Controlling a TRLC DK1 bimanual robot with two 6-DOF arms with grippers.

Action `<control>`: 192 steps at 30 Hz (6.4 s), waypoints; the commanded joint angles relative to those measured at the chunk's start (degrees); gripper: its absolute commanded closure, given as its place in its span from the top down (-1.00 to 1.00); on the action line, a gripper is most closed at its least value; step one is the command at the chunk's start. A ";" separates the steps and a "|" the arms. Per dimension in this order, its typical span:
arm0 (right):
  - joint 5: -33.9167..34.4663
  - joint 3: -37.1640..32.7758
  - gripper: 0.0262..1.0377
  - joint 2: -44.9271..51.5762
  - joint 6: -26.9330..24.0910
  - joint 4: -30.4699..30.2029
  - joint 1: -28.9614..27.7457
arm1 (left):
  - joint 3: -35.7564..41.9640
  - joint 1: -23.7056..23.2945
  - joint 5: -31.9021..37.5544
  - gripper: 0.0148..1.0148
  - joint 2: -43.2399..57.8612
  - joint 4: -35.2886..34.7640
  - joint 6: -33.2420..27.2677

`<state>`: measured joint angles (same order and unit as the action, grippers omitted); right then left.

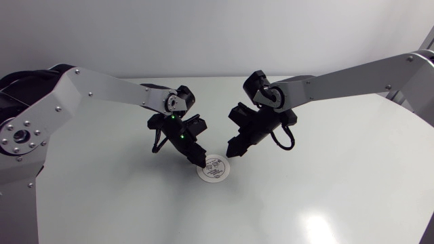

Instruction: Turn the coaster over.

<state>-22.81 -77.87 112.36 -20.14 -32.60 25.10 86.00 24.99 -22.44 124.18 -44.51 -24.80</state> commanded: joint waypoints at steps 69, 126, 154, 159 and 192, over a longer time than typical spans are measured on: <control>-16.04 1.49 0.48 4.54 5.55 -10.47 -6.21 | -3.38 6.30 -3.93 -0.30 -5.18 -6.46 -0.52; -13.32 -15.04 0.49 20.45 4.85 -13.63 -6.12 | 0.22 10.25 2.92 -0.36 4.67 -2.60 1.15; -17.09 0.26 0.41 2.34 5.81 -13.54 -2.43 | -1.36 10.25 3.01 -0.36 3.44 -0.40 2.12; -17.71 0.52 0.41 1.73 5.99 -13.54 -2.51 | -1.88 10.43 3.01 -0.36 3.26 -0.14 2.12; -16.92 5.09 0.41 1.37 4.32 -11.70 -7.44 | -3.29 10.25 3.01 -0.36 1.68 0.65 2.21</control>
<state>-40.42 -74.37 113.30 -15.44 -44.56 19.20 85.69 35.62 -20.75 124.07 -44.49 -23.24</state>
